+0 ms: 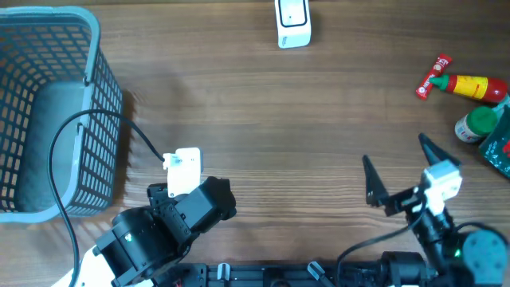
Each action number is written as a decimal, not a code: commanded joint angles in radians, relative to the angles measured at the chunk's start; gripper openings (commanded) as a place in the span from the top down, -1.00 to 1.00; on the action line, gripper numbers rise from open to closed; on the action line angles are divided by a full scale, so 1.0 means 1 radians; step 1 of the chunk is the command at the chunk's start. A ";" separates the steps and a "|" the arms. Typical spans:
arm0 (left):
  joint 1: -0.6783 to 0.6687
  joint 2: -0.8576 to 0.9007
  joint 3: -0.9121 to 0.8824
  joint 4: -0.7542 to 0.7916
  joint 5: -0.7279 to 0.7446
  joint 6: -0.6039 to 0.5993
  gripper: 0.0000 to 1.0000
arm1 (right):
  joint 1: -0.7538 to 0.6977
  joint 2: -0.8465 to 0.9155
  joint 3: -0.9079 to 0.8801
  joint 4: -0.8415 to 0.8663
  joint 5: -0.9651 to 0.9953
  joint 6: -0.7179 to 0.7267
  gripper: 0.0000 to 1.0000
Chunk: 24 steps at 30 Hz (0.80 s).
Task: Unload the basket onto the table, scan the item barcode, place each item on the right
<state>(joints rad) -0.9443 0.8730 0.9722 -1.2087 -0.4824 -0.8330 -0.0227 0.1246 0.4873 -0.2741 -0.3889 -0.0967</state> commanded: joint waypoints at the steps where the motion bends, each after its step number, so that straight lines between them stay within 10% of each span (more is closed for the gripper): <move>1: -0.002 0.000 0.002 0.000 -0.020 -0.016 -1.00 | 0.034 -0.122 -0.144 0.115 0.057 0.105 -1.00; 9: -0.002 0.000 0.002 0.000 -0.020 -0.016 -1.00 | 0.042 -0.121 -0.446 0.453 0.176 0.284 -0.99; 24: -0.002 0.000 0.002 0.000 -0.020 -0.016 -1.00 | 0.039 -0.117 -0.482 0.290 0.187 0.283 -0.99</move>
<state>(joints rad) -0.9443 0.8730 0.9722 -1.2095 -0.4824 -0.8330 0.0128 0.0147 0.0063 0.0120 -0.2226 0.1719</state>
